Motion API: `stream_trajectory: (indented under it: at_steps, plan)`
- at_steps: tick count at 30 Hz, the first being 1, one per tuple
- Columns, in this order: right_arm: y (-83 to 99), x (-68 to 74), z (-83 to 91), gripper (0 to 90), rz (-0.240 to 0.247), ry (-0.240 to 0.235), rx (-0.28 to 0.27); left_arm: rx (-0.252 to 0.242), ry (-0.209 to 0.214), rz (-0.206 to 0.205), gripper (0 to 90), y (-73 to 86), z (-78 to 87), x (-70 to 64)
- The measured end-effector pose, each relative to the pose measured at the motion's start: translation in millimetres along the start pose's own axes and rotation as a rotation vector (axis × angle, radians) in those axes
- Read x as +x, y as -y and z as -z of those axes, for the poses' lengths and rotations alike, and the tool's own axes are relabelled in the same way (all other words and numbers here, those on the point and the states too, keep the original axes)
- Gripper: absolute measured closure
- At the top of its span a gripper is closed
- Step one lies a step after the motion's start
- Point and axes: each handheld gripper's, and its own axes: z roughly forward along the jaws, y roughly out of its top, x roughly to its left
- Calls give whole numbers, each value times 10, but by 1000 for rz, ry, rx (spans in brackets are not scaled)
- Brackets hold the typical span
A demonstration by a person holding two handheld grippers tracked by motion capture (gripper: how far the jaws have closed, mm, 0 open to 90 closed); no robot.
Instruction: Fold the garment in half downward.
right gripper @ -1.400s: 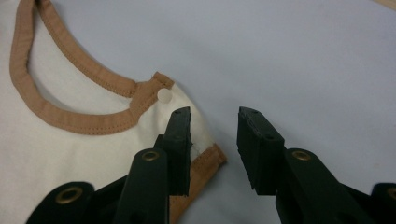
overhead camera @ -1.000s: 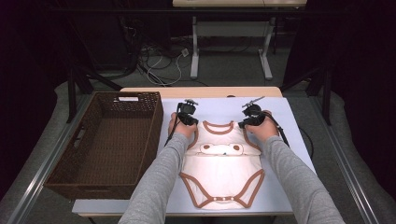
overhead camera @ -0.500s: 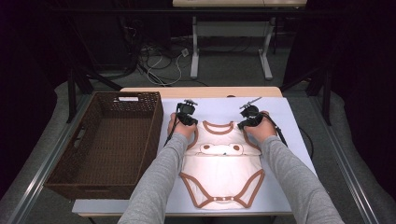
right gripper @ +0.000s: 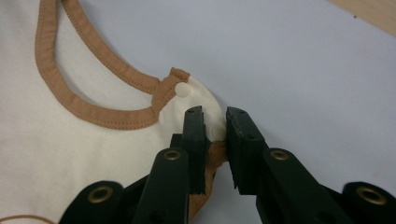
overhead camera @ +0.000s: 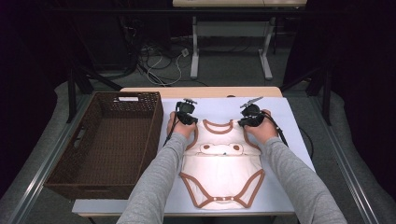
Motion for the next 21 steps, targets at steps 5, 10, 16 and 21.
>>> stream_trajectory:
  at_steps: [5, 10, 16, 21]
  plan:
    - [-33, 50, 133, 781, 33, 25, -29, -15, -2, -8, 876, -19, 126, -52]
    - [-32, 82, 268, 781, 27, 27, -60, -41, 13, 9, 876, -19, 259, -107]
    - [-4, 109, 406, 781, 15, 9, -89, -60, 2, -4, 877, 26, 368, -171]
    - [40, 127, 502, 781, -2, -6, -116, -68, 12, -10, 877, 107, 438, -211]
